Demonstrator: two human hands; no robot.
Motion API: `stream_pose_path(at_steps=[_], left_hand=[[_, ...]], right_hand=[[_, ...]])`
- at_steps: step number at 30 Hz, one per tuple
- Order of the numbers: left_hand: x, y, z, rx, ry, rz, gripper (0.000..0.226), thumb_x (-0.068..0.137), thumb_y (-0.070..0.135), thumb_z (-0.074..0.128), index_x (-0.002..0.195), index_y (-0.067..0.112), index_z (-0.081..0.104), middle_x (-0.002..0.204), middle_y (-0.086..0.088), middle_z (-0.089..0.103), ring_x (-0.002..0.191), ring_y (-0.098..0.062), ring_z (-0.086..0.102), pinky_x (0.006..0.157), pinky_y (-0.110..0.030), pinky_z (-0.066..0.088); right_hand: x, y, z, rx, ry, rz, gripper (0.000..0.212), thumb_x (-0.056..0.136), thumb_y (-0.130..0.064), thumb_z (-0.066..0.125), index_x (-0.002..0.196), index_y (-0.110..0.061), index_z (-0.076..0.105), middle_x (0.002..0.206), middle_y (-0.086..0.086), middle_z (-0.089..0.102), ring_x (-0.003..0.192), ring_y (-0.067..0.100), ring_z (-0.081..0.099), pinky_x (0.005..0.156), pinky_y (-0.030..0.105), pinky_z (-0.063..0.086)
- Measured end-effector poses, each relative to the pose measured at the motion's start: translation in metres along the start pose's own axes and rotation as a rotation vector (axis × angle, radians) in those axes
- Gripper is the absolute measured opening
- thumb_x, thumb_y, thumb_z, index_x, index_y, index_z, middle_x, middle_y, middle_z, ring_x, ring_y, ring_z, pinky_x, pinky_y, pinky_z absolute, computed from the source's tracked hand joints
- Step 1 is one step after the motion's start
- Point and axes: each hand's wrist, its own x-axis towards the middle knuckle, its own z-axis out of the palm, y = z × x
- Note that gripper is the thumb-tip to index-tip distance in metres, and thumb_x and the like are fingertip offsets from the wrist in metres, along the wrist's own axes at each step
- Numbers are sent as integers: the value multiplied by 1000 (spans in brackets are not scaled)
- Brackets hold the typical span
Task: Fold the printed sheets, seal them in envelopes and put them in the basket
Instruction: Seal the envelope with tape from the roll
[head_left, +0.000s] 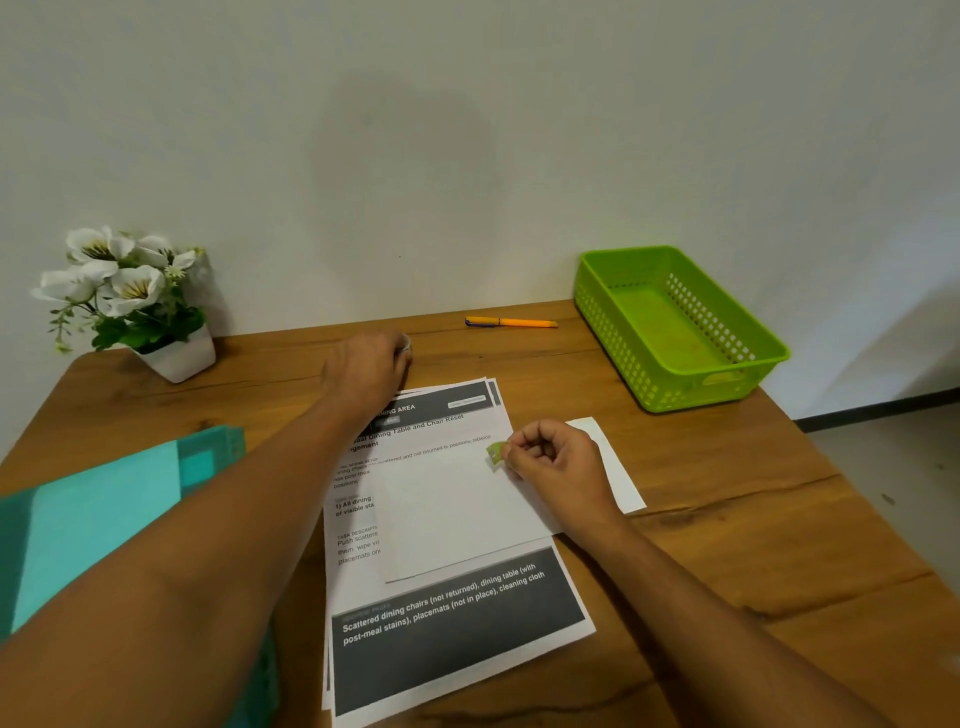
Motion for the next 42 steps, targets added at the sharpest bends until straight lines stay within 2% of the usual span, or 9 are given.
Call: stream_pose_path(at_steps=[7,11,14,17,20,25,28,38,42], left_hand=[[-11,9,-23,5,33,14,25,103,40,50,109,29,72,100,-2,75,95,-29,68,67,-34,47],[-38,25,-45,-55,156,-12,32,104,37,49,130,27,66,108,-2,75,98,-29,68,71,-37,50],[-74,46,-48,-210,180,44,27,104,30,50,122,23,69,105,1,74,89,-23,68,65,-32,46],[-108,73,-40,-291,104,137,21,101,28,55,115,23,71,107,3,73,97,-21,66,76,-36,52],[-131,102,-28,-289,-1,213,29,101,37,57,126,25,68,126,6,70,120,-18,58,97,-37,48],[-141,122,-8,-252,-151,331,50,99,47,56,142,22,55,147,0,55,135,-22,48,111,-38,38],[-148,111,10,-201,-210,376,56,100,51,48,147,23,51,156,-4,45,145,-23,37,122,-43,25],[-152,107,15,-206,-168,403,55,99,50,42,147,24,49,156,0,42,145,-21,33,122,-43,21],[-152,107,17,-211,-164,401,55,98,50,42,145,23,50,154,0,43,144,-20,33,122,-43,21]], right_hand=[[0,-3,0,-20,2,31,8,88,-8,78,84,-15,75,79,6,74,74,18,65,74,35,59],[2,-12,-3,63,-28,81,4,92,-2,73,88,-4,73,84,17,74,74,23,68,73,37,60],[2,-31,-11,204,-31,145,4,95,0,68,92,0,71,91,18,76,78,26,71,65,33,62],[6,-53,-26,201,21,129,7,97,-1,66,90,-2,69,84,11,75,72,19,72,57,30,62],[9,-67,-46,153,70,152,9,97,-3,66,88,-5,68,83,10,73,69,16,72,55,28,61],[8,-66,-81,55,141,216,7,95,-7,70,95,-2,66,83,12,69,65,18,69,52,27,59],[9,-57,-92,-22,144,266,13,93,-8,74,87,-5,63,83,15,67,66,22,67,54,32,60],[27,-26,-63,-386,98,318,22,71,-27,82,65,-17,63,62,5,59,61,23,56,59,38,44],[32,-26,-56,-448,103,339,23,75,-25,83,68,-19,63,62,4,57,59,21,51,58,33,40]])
